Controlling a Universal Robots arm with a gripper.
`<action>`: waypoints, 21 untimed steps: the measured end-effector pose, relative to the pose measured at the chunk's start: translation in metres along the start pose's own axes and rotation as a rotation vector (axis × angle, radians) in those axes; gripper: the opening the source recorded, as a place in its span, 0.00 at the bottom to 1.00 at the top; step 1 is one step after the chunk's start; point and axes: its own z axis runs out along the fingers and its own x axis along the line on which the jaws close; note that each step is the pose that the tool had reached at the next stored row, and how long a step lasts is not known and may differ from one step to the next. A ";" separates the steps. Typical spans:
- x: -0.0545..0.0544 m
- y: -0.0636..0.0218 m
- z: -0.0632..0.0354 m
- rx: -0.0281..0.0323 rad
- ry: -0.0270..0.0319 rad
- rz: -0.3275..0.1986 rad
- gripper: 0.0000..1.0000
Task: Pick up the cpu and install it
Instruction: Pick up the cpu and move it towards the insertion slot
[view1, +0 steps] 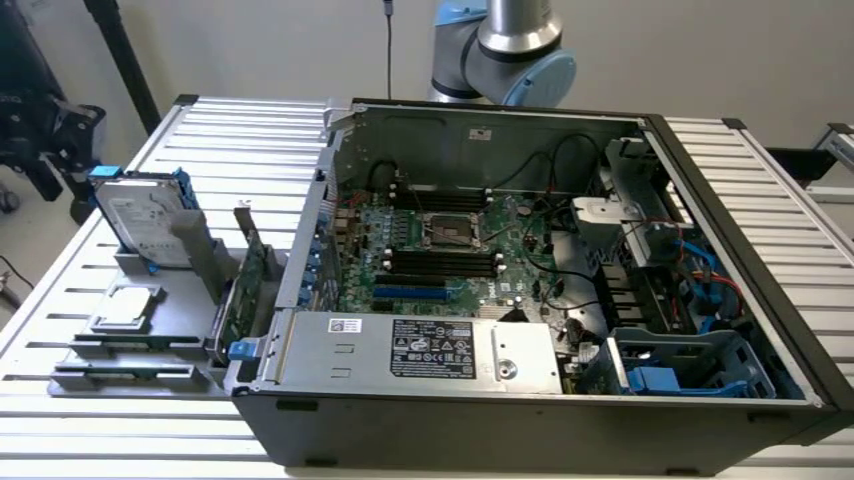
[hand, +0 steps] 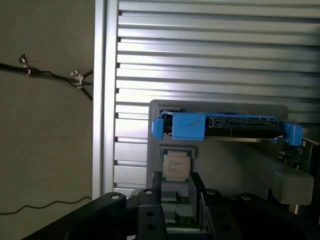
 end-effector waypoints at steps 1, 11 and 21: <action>0.000 -0.0004 0.0000 0.0000 0.0000 0.000 0.36; -0.004 -0.0122 0.0152 -0.0011 0.0000 0.000 0.54; -0.016 -0.0275 0.0336 -0.0010 -0.0001 0.000 0.62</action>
